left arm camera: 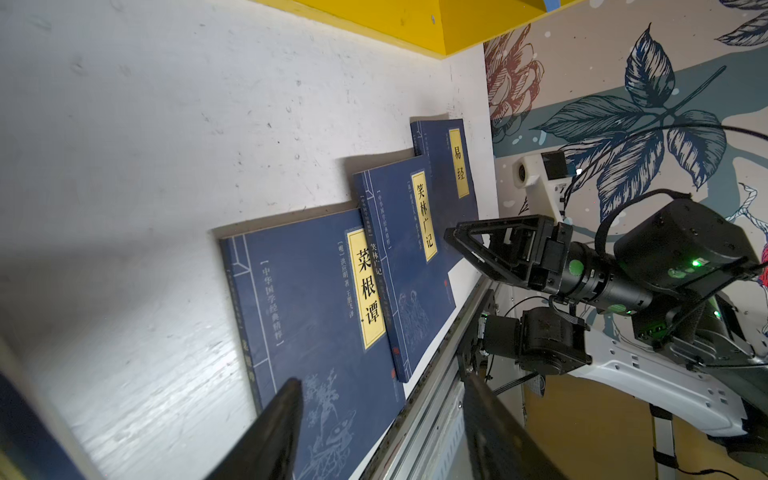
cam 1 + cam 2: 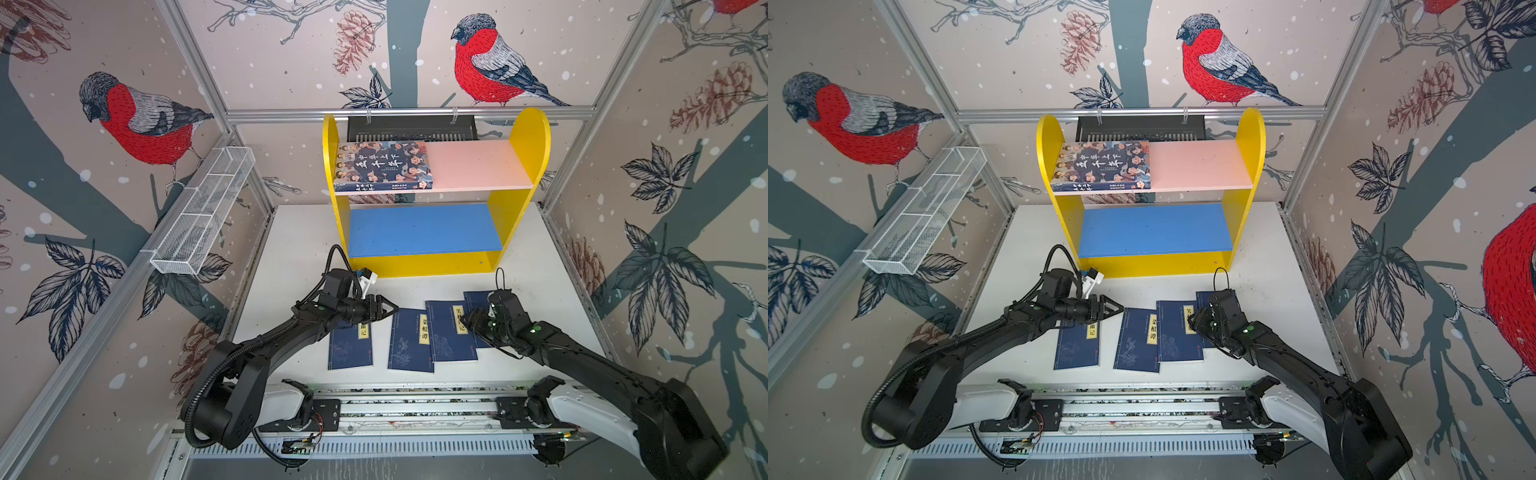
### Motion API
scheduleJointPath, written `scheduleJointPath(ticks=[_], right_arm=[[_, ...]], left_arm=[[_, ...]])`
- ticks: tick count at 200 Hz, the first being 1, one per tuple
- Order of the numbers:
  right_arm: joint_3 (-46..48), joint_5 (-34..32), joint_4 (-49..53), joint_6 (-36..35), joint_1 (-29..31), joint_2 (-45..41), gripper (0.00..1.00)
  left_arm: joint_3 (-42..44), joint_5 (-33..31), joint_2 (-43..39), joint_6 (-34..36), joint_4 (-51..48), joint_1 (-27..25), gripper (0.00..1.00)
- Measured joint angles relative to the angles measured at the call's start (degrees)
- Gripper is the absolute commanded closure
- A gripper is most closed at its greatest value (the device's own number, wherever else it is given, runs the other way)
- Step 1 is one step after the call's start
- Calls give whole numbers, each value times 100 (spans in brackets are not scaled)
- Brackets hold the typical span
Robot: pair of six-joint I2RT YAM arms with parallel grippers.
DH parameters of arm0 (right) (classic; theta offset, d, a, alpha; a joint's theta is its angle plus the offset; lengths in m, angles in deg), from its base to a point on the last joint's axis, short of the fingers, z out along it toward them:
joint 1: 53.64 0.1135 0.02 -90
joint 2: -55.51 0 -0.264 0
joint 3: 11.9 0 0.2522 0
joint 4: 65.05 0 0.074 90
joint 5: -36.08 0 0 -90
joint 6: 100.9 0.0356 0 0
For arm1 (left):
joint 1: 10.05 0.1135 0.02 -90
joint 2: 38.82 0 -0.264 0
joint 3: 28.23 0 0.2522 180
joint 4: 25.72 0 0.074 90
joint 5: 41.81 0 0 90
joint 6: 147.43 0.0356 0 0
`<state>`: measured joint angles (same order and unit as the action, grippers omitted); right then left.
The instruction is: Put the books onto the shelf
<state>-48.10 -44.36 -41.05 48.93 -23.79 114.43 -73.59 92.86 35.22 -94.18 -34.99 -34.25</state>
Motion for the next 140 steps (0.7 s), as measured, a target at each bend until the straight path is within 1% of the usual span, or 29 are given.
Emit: scheduleJointPath(ticks=[58, 140], right_arm=[[-118, 42, 48, -181, 0, 216, 40], [-402, 273, -81, -481, 114, 933, 40]], left_arm=[[101, 22, 328, 81, 188, -101, 36], [221, 24, 492, -44, 431, -201, 36]])
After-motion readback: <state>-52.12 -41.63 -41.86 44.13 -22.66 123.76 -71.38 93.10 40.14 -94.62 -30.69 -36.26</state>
